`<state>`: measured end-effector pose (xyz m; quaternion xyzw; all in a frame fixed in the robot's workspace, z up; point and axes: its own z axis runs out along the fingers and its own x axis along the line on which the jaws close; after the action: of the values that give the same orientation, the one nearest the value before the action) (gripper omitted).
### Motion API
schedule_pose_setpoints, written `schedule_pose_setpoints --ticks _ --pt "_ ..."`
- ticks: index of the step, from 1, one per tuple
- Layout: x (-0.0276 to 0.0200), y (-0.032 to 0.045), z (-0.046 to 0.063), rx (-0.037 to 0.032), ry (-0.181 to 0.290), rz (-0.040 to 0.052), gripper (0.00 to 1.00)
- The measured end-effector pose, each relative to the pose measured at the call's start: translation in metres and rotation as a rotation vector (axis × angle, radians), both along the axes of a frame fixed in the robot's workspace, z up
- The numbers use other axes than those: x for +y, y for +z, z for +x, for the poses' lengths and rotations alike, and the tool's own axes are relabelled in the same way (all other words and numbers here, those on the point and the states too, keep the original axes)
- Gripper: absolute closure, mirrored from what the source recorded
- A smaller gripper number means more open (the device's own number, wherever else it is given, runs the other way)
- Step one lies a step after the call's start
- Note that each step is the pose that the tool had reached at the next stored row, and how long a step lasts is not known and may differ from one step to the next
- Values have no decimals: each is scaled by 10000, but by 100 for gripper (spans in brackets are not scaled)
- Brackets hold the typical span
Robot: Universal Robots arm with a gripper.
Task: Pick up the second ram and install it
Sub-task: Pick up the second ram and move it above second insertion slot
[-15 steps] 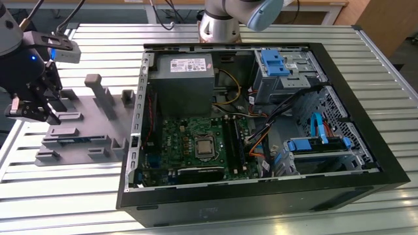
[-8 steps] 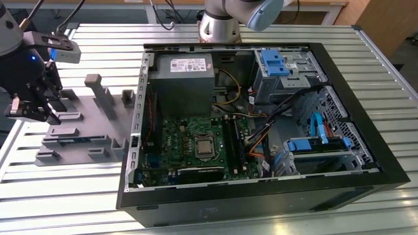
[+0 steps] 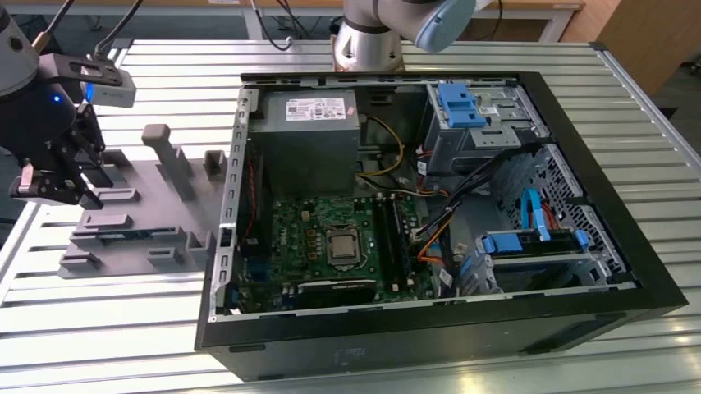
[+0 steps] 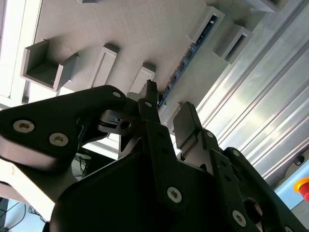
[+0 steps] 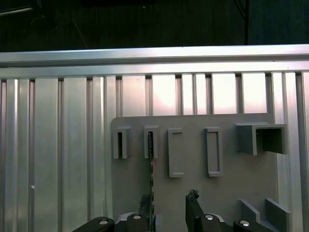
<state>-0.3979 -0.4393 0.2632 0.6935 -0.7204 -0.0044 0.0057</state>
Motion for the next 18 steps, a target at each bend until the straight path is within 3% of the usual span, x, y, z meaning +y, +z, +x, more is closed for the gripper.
schedule_pose_setpoints --ticks 18 --pt "-39 -65 0 0 -1 -13 59"
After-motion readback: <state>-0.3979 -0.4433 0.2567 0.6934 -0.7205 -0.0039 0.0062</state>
